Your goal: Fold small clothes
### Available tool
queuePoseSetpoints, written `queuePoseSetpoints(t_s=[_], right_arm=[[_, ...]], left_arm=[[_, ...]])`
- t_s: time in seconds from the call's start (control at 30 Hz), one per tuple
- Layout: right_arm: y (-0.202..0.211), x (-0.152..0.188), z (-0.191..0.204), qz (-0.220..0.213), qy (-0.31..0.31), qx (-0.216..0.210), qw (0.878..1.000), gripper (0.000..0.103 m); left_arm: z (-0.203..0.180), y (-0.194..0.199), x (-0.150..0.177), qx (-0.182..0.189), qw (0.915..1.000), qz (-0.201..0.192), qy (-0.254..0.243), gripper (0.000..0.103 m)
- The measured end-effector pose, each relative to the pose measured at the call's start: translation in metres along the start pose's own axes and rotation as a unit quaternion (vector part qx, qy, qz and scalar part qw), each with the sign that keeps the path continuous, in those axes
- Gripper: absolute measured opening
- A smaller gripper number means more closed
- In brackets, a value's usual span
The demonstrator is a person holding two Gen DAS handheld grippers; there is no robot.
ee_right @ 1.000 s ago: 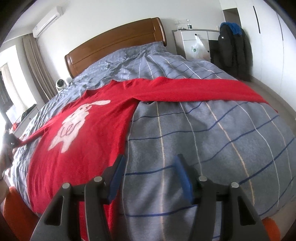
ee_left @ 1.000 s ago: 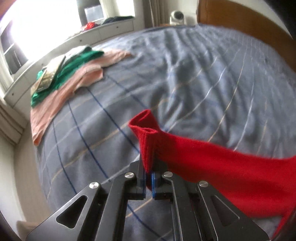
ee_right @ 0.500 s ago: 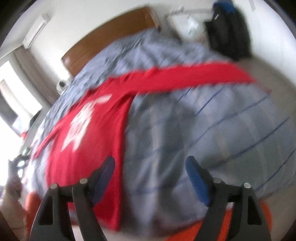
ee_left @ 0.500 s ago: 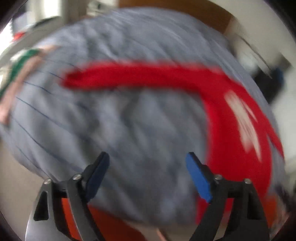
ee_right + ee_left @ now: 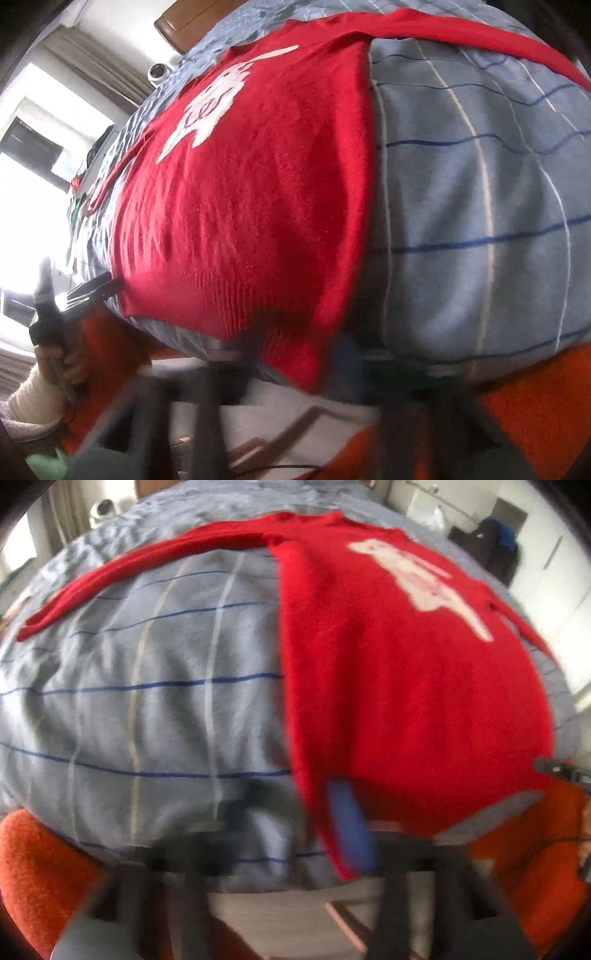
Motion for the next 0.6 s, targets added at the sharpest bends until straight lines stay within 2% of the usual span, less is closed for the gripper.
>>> queuePoseSetpoints(t_s=[0.13,0.17,0.23,0.27,0.33,0.4,0.47,0.5,0.53,0.57,0.6], right_arm=[[0.014,0.008,-0.008,0.007,-0.004,0.021,1.0,0.004],[0.022,0.011,-0.01,0.008,0.004,0.036,0.999,0.003],[0.036,0.014,-0.016,0.005,0.013,0.058,0.998,0.003],[0.035,0.015,-0.018,0.009,0.012,0.063,0.998,0.003],[0.022,0.014,-0.026,0.016,0.005,0.079,0.997,0.003],[0.001,0.012,-0.033,0.023,-0.009,0.089,0.996,0.003],[-0.003,0.011,-0.032,0.017,-0.009,0.092,0.996,0.003],[-0.002,0.01,-0.031,0.013,-0.006,0.094,0.995,0.004],[0.002,0.009,-0.03,0.006,-0.003,0.094,0.996,0.005],[0.005,0.009,-0.027,0.0,-0.005,0.088,0.996,0.014],[0.008,0.009,-0.027,-0.004,-0.008,0.086,0.996,0.021]], left_arm=[[-0.012,0.018,0.007,0.009,0.9995,-0.005,-0.031,0.0],[-0.015,0.018,0.014,0.0,0.9989,0.002,-0.046,0.0],[-0.012,0.001,0.025,-0.028,0.9971,0.033,-0.062,0.0],[-0.008,-0.012,0.031,-0.033,0.9962,0.058,-0.057,0.0],[-0.004,-0.025,0.033,-0.035,0.9955,0.076,-0.044,0.0],[-0.005,-0.02,0.024,-0.027,0.9969,0.062,-0.039,0.0],[-0.005,-0.009,0.02,-0.021,0.9979,0.049,-0.038,0.001],[-0.004,-0.004,0.019,-0.02,0.9982,0.042,-0.037,0.01],[-0.004,0.003,0.018,-0.017,0.9987,0.034,-0.035,0.031],[-0.003,0.013,0.014,-0.014,0.9993,0.018,-0.028,0.043],[0.0,0.025,0.009,-0.013,0.9997,-0.004,-0.02,0.062]])
Point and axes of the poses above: each gripper's, at about its wrist camera, not at the fingertips, and y roughly against the way its jaws point, z to its left, x to its underside, the point moved 10 cm from there along -y, roughly the way its jaws point, and after that the axes turned 4 degrees about -y, right-handed, at the moved point
